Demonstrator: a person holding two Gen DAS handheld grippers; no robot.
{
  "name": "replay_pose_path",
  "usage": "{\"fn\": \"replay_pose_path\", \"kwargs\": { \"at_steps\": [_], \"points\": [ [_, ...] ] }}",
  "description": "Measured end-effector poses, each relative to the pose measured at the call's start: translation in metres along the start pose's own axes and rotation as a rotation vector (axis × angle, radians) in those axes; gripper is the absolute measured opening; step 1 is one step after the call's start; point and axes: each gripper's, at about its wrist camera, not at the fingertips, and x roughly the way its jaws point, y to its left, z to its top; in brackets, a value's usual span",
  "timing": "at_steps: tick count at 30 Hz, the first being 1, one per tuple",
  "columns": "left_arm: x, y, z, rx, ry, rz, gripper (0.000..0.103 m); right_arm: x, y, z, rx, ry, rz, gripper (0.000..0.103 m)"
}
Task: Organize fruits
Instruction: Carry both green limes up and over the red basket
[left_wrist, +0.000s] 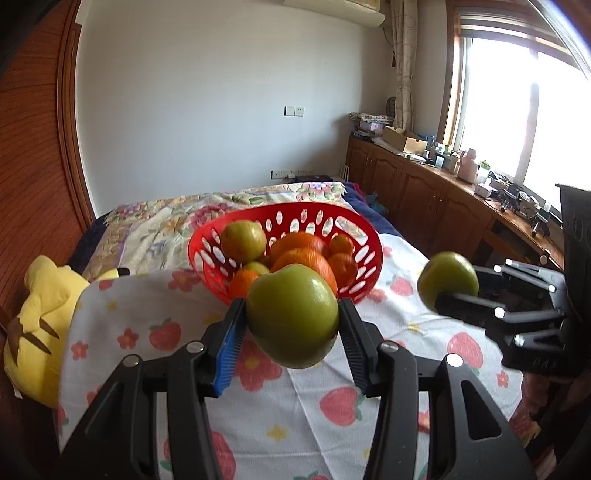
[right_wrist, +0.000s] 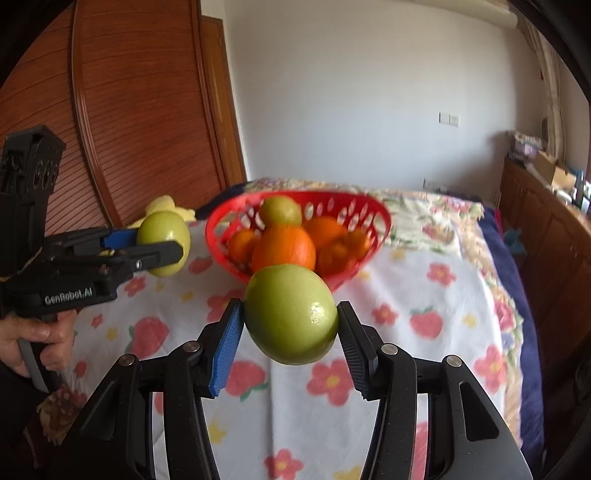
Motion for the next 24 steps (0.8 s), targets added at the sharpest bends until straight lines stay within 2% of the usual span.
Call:
{"fn": "replay_pose_path", "kwargs": {
  "at_steps": [6,10,16,24],
  "points": [
    [0.013,-0.002,0.016,0.033,-0.01,0.002,0.049,0.004,-0.011,0.035,-0.024,-0.049,0.0,0.052],
    [0.023,0.001,0.026,0.033,-0.013,-0.001,0.049,0.016,-0.018,0.052,-0.029,-0.05,0.001,0.052],
    [0.044,0.01,0.037,0.035,-0.002,0.008,0.049,0.046,-0.025,0.066,-0.047,-0.024,0.003,0.052],
    [0.074,0.022,0.047,0.02,0.021,0.005,0.049,0.092,-0.03,0.068,-0.069,0.05,0.005,0.052]
  ]
}}
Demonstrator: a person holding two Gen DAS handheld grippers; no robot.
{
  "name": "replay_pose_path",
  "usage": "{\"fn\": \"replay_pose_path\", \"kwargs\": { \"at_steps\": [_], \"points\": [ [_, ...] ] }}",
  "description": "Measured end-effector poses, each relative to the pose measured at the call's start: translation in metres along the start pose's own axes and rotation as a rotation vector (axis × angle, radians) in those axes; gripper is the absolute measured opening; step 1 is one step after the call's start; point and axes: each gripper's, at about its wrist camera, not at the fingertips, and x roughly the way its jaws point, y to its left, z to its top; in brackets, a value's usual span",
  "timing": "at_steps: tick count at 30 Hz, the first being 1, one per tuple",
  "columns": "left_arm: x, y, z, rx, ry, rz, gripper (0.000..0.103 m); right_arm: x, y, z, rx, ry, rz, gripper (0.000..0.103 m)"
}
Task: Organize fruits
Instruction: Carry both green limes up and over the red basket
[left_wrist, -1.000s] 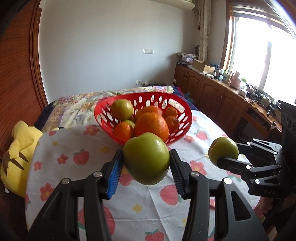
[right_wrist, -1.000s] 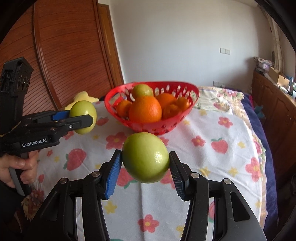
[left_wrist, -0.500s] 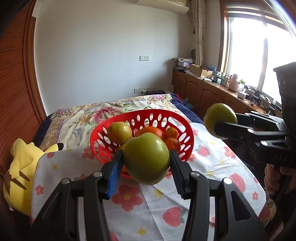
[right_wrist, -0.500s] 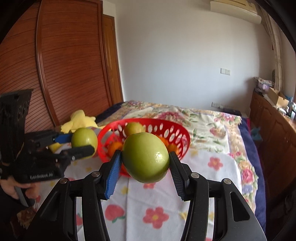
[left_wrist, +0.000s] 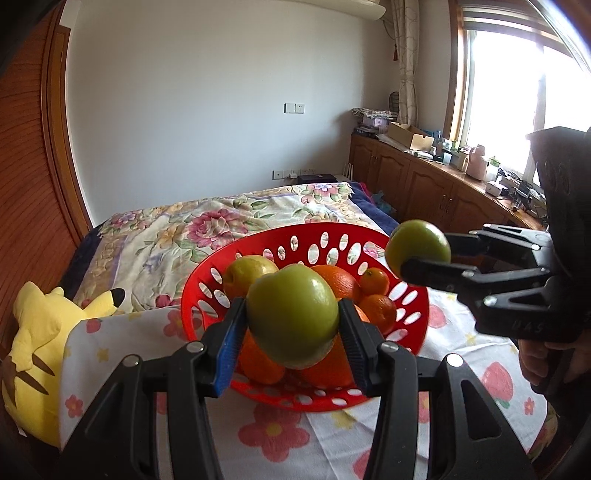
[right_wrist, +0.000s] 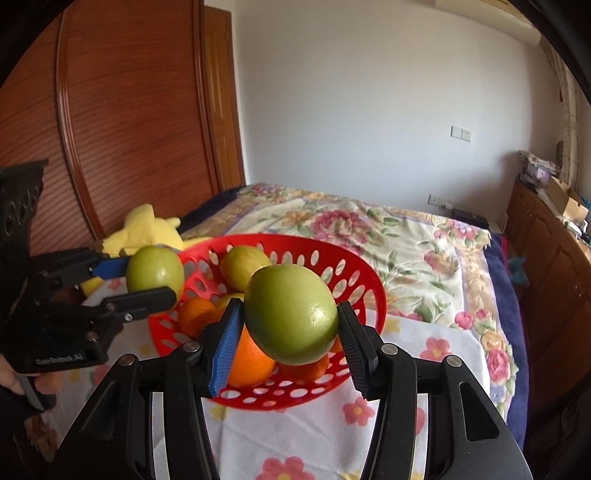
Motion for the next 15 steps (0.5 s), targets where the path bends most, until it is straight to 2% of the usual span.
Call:
{"fn": "replay_pose_path", "kwargs": {
  "at_steps": [15],
  "points": [
    [0.047,0.008,-0.002,0.002,0.086,0.004,0.05,0.043,-0.009,0.008,-0.042,0.068,0.017,0.052]
  ]
}}
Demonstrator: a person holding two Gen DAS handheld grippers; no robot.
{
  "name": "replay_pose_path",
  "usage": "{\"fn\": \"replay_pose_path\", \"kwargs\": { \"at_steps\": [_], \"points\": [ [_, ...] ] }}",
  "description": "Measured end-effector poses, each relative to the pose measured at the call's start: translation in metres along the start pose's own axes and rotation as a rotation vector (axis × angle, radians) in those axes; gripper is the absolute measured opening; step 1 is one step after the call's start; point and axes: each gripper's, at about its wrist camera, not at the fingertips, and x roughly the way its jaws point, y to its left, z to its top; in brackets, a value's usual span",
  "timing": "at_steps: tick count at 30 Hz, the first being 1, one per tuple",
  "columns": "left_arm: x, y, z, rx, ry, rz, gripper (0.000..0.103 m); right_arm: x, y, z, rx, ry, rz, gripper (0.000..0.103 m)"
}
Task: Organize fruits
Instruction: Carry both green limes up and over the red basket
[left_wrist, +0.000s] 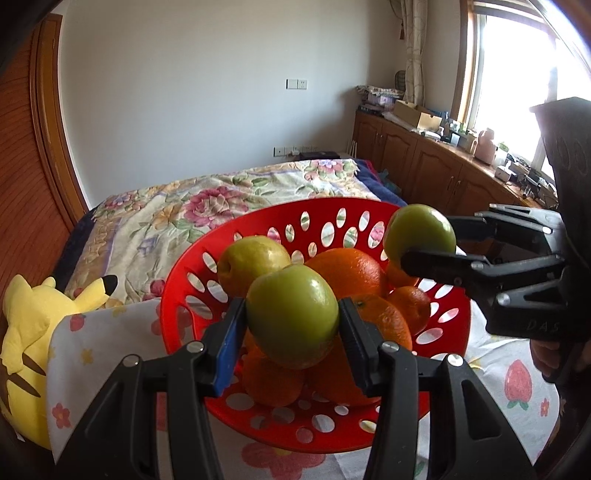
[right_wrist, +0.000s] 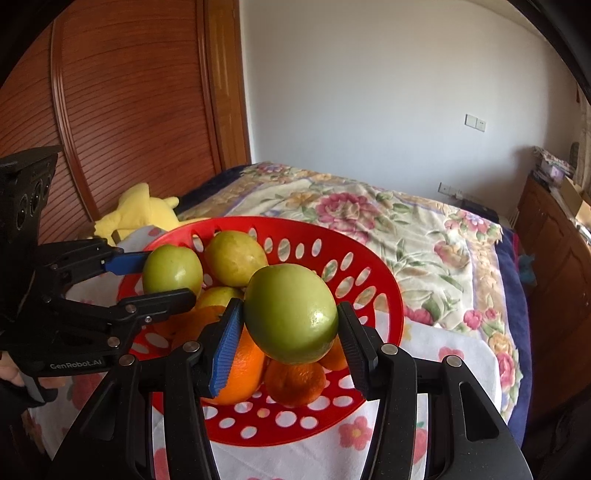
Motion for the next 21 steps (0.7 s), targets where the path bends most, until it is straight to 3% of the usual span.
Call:
{"fn": "replay_pose_path", "kwargs": {
  "at_steps": [14,21],
  "points": [
    [-0.013,0.011,0.007,-0.017,-0.048,0.009,0.054,0.041,-0.015,0.023,0.06,0.05,0.071,0.052],
    [-0.023,0.024,0.007,-0.038,-0.07,0.025,0.055,0.06,-0.007,0.029,0.053,0.077,0.062,0.052]
  ]
}}
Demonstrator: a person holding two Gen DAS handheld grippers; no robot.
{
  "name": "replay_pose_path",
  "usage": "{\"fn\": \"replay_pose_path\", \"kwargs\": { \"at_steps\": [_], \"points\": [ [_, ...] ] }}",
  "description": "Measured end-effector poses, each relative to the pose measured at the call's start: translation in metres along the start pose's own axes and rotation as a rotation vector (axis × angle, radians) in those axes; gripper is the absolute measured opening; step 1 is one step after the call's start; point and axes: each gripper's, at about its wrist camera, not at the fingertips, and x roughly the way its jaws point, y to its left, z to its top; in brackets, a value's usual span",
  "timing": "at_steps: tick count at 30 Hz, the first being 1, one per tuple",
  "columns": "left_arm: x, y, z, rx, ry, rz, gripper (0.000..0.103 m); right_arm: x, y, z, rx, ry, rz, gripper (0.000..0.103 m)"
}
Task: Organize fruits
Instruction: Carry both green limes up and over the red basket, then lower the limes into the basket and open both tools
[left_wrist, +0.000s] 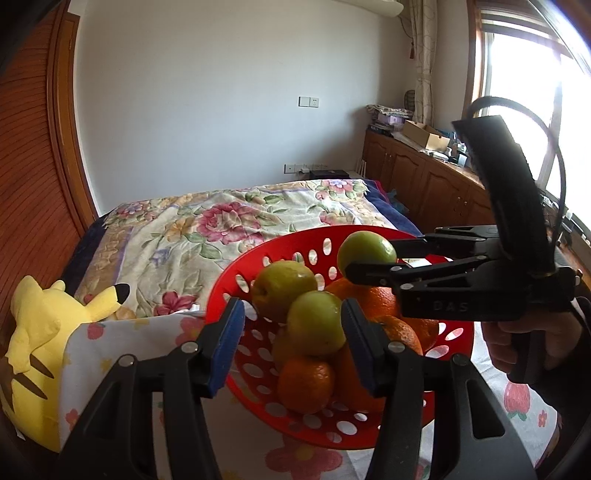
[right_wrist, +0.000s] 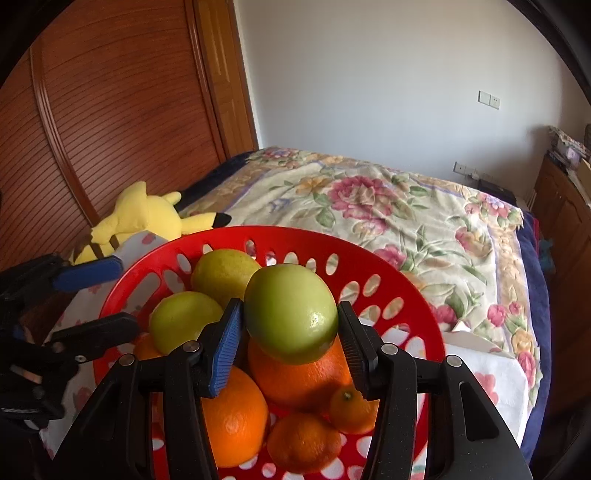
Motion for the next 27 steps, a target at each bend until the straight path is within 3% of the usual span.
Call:
{"fn": "replay_pose_path", "kwargs": {
  "at_steps": [18,20,27],
  "points": [
    [-0.016,0.008,-0.001,-0.008,-0.016,0.02,0.055,0.02,0.005,0.013,0.004,0.053,-0.059,0.053],
    [-0.02,0.007,-0.002,-0.005,-0.02,0.022,0.055,0.018,0.007,0.013,0.005,0.048,-0.053,0.058],
    [-0.03,0.009,-0.006,-0.012,-0.018,0.033,0.056,0.01,0.014,0.008,0.006,0.029,-0.063,0.058]
  ]
}}
